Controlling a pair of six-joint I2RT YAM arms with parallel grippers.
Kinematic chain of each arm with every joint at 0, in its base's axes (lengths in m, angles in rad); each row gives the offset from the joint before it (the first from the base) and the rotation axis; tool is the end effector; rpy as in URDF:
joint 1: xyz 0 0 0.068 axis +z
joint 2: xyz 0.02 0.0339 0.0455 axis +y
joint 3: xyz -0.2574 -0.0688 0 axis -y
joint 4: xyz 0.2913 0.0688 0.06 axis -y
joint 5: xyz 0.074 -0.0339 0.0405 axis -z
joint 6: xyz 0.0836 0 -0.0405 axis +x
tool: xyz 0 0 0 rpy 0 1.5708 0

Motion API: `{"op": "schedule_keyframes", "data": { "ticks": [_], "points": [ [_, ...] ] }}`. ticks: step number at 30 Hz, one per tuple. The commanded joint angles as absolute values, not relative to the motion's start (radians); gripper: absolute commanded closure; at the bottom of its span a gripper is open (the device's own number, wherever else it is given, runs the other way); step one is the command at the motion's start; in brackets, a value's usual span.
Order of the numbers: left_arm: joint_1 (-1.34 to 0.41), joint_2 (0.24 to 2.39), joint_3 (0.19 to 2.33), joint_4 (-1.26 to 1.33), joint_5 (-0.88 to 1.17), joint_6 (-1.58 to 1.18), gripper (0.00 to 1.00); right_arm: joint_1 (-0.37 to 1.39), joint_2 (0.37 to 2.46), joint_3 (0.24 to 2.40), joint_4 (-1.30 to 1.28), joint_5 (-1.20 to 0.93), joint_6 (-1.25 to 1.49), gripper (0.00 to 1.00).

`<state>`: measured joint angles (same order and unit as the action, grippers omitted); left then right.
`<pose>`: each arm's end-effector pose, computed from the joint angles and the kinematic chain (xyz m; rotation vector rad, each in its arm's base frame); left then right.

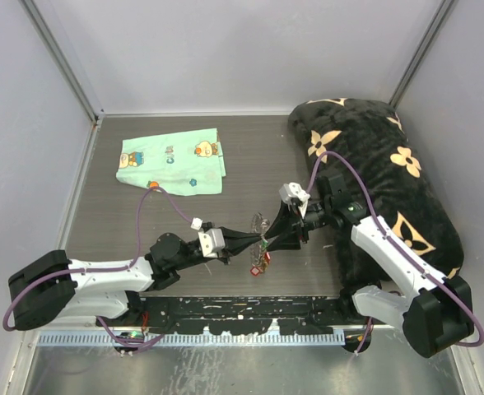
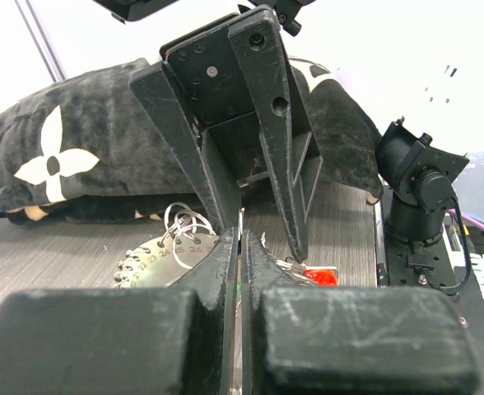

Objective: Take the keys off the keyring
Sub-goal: Remove the key from the keyring.

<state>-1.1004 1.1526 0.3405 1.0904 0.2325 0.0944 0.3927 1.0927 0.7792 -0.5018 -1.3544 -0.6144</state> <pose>0.1228 -0.2840 0.2213 0.9342 1.0007 -1.0030 0.2092 0.1750 0.2423 -1.4297 1.3545 1.4170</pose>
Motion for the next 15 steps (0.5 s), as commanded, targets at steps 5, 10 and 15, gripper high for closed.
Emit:
{"op": "schedule_keyframes", "data": {
  "ticks": [5,10,15],
  "points": [
    [-1.101,1.114,0.385,1.188,0.249,0.093,1.00,0.364,1.069,0.809,-0.509,-1.493,-0.601,0.50],
    [-1.101,1.110,0.386,1.188,0.265,0.086,1.00,0.353,1.080,0.771,-0.375,-1.505,-0.459,0.50],
    [-1.101,1.114,0.392,1.187,0.281,0.081,1.00,0.353,1.095,0.749,-0.290,-1.505,-0.373,0.49]
  ]
}}
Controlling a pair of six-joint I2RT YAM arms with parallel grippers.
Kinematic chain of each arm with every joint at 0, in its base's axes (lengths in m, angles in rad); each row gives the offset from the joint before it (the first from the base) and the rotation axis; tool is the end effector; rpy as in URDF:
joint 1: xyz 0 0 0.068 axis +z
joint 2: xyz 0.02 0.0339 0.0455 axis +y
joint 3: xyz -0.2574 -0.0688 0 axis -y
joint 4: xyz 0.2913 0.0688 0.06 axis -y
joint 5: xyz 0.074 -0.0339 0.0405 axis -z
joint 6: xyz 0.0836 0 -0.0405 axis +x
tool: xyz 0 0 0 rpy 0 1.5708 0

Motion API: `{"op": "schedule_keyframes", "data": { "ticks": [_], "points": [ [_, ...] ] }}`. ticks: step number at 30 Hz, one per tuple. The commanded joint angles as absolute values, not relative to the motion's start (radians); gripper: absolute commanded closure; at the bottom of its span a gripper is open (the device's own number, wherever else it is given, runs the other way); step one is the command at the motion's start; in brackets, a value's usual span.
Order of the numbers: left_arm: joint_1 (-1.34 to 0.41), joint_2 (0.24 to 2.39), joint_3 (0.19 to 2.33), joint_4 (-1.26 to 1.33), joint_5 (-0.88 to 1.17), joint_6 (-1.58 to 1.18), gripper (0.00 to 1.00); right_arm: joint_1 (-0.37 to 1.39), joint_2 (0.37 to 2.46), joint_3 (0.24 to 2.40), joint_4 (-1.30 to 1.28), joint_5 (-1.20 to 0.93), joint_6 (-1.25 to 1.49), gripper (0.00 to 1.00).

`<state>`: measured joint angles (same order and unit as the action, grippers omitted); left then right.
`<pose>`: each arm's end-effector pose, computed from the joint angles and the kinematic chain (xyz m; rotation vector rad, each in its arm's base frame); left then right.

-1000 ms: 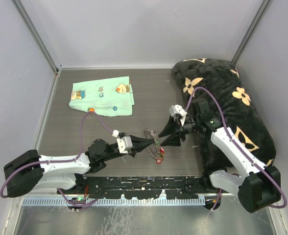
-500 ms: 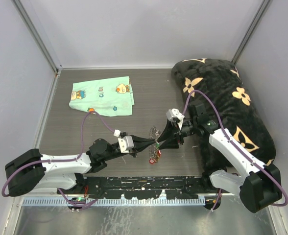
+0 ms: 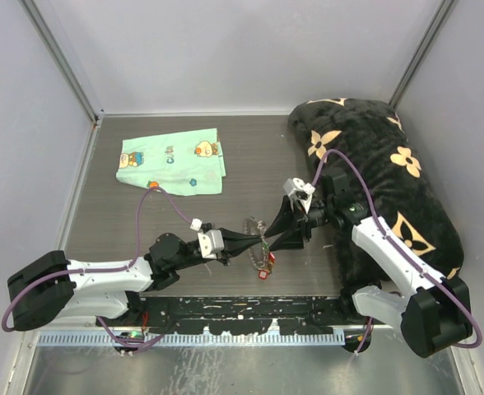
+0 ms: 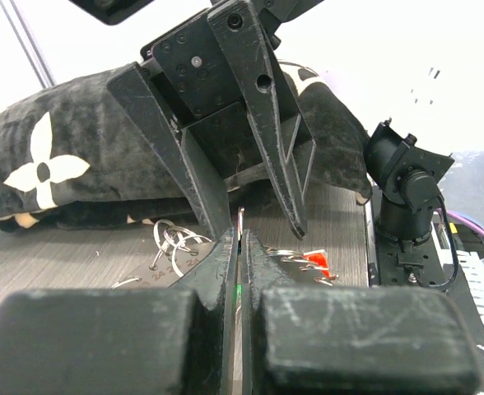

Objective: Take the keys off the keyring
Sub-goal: Remove the key from the keyring.

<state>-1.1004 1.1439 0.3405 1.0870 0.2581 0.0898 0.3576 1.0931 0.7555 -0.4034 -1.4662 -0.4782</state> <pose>0.1203 -0.2838 0.2231 0.9490 0.9858 -1.0231 0.2120 0.1680 0.2464 -1.3627 1.3355 1.5472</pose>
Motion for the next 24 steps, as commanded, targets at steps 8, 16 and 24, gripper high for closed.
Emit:
{"op": "schedule_keyframes", "data": {
  "ticks": [8,16,24],
  "points": [
    [-1.101,1.122,0.398,1.187,0.303,0.077,1.00,0.355,1.106,0.714,-0.119,-1.463,-0.209,0.49],
    [-1.102,1.131,0.399,1.197,0.311,0.071,1.00,0.379,1.096,0.698,-0.101,-1.488,-0.209,0.59],
    [-1.101,1.135,0.396,1.198,0.309,0.072,1.00,0.383,1.088,0.713,-0.140,-1.530,-0.243,0.68]
  ]
}}
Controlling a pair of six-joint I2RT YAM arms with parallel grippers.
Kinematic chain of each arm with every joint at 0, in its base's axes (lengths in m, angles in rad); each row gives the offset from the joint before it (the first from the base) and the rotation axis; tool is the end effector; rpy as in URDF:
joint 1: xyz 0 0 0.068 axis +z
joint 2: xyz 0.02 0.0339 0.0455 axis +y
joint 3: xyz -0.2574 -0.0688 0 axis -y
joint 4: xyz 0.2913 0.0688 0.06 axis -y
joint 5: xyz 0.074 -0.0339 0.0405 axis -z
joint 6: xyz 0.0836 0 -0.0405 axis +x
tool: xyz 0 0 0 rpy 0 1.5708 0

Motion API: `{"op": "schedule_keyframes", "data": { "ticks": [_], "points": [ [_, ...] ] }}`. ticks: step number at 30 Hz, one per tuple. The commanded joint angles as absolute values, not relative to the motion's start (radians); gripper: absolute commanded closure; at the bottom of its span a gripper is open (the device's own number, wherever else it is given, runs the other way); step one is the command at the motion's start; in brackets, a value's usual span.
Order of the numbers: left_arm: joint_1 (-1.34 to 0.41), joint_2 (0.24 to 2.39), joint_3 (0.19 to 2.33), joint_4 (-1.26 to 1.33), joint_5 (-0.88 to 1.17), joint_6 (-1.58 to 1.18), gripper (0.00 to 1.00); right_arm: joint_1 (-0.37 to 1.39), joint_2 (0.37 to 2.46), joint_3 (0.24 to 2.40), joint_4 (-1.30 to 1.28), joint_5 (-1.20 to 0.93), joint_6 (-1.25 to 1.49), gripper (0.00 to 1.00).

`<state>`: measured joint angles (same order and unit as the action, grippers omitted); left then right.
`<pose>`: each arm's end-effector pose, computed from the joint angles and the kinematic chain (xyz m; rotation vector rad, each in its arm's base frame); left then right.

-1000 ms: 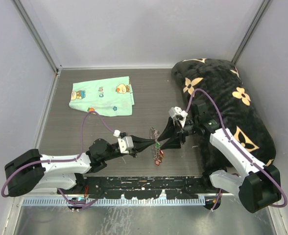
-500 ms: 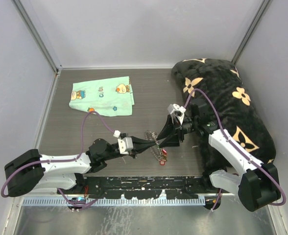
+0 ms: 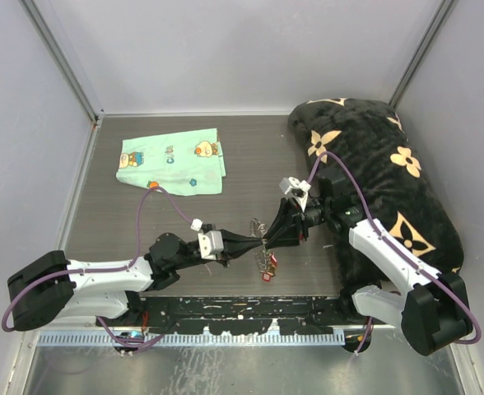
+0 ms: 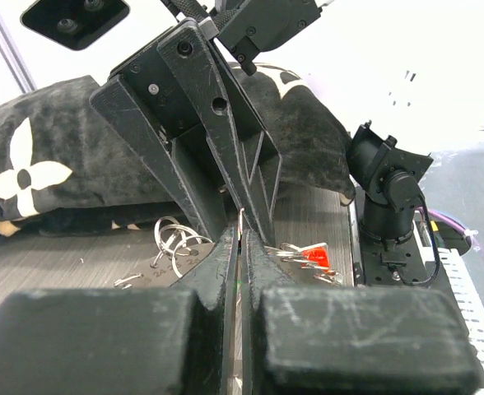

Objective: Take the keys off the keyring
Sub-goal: Remove the key from the keyring.

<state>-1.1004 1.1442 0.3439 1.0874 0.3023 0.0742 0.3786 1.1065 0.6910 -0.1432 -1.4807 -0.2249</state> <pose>0.1169 -0.2849 0.2241 0.9748 0.9691 -1.0633 0.2151 0.1752 0.2377 -1.3305 1.3708 1.6252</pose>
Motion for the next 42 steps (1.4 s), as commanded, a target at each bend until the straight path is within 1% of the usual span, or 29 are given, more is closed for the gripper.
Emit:
{"op": "schedule_keyframes", "data": {
  "ticks": [1,10,19,24,28,32,37,42],
  "points": [
    [-1.102,1.135,0.396,1.200,0.308,0.072,1.00,0.383,1.088,0.715,-0.147,-1.532,-0.248,0.69],
    [-1.101,1.126,0.381,1.201,0.293,0.080,1.00,0.381,1.082,0.725,-0.161,-1.533,-0.255,0.82],
    [-1.101,1.087,0.367,1.139,0.273,0.113,1.00,0.365,1.068,0.740,-0.183,-1.492,-0.252,0.91],
    [-1.101,1.047,0.363,1.064,0.246,0.151,1.00,0.354,1.058,0.762,-0.226,-1.450,-0.268,0.92],
    [-1.101,1.034,0.366,1.019,0.236,0.166,1.00,0.354,1.057,0.784,-0.309,-1.431,-0.338,0.91],
    [-1.100,1.041,0.366,1.021,0.233,0.167,1.00,0.354,1.063,0.776,-0.310,-1.440,-0.340,0.91],
    [-1.100,1.056,0.366,1.041,0.223,0.169,1.00,0.372,1.071,0.750,-0.281,-1.435,-0.332,0.86],
    [-1.097,1.061,0.361,1.055,0.212,0.168,1.00,0.389,1.076,0.728,-0.273,-1.417,-0.364,0.85]
  ]
}}
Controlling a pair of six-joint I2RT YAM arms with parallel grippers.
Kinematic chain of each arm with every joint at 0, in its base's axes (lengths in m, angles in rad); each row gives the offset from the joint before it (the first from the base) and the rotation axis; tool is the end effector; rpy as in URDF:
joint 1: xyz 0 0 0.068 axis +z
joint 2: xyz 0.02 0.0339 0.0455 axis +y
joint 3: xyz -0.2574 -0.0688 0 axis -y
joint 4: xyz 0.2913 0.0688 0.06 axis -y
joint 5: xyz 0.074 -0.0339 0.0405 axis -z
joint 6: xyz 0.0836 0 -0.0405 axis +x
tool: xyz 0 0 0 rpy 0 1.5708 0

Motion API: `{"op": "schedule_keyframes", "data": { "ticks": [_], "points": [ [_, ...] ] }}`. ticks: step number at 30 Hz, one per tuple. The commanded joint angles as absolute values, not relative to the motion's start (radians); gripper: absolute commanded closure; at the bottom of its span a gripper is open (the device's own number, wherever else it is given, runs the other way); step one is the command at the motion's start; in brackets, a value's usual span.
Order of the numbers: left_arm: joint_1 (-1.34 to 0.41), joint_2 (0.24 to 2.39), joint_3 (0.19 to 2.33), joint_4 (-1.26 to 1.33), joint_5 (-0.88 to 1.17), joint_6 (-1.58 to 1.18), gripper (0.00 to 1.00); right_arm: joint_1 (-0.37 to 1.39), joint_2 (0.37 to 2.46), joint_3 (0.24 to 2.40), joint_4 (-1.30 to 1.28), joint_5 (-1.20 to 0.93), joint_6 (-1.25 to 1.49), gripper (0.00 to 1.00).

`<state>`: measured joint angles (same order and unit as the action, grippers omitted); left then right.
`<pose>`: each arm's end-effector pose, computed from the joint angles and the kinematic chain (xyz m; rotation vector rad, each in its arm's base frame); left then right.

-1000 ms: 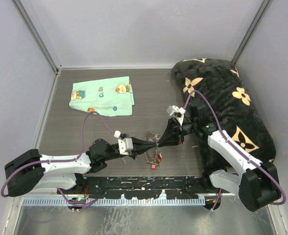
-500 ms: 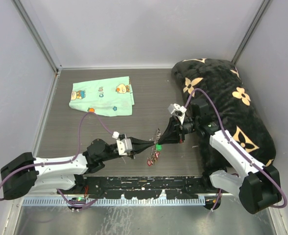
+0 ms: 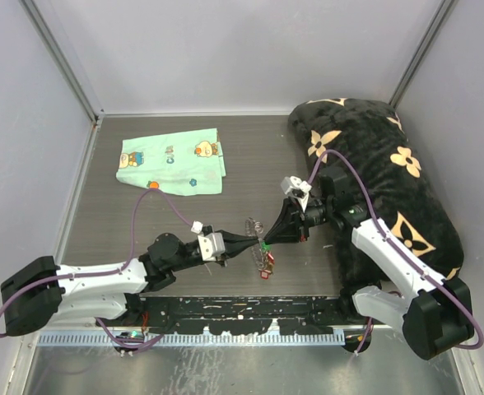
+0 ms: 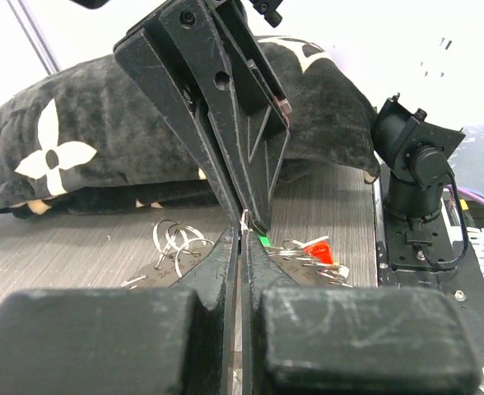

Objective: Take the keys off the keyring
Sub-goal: Remove the key from the keyring.

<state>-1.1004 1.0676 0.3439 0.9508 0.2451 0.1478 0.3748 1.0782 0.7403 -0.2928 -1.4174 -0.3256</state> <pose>0.1202 -0.2811 0.2260 0.9943 1.0097 -0.9607 0.2146 0.1732 0.2492 -1.3319 1.3987 1.5397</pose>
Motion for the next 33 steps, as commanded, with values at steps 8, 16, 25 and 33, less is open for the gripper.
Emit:
{"op": "schedule_keyframes", "data": {
  "ticks": [8,16,25,33],
  "points": [
    [-1.088,1.041,0.336,1.077,0.203,0.157,1.00,0.391,1.078,0.715,-0.273,-1.422,-0.385,0.78],
    [-1.088,1.037,0.340,1.086,0.224,0.142,1.00,0.404,1.085,0.706,-0.269,-1.444,-0.401,0.74],
    [-1.088,1.043,0.350,1.106,0.248,0.121,1.00,0.414,1.091,0.696,-0.249,-1.429,-0.399,0.59],
    [-1.088,1.053,0.363,1.109,0.267,0.110,1.00,0.417,1.092,0.693,-0.231,-1.411,-0.394,0.56]
  ]
}}
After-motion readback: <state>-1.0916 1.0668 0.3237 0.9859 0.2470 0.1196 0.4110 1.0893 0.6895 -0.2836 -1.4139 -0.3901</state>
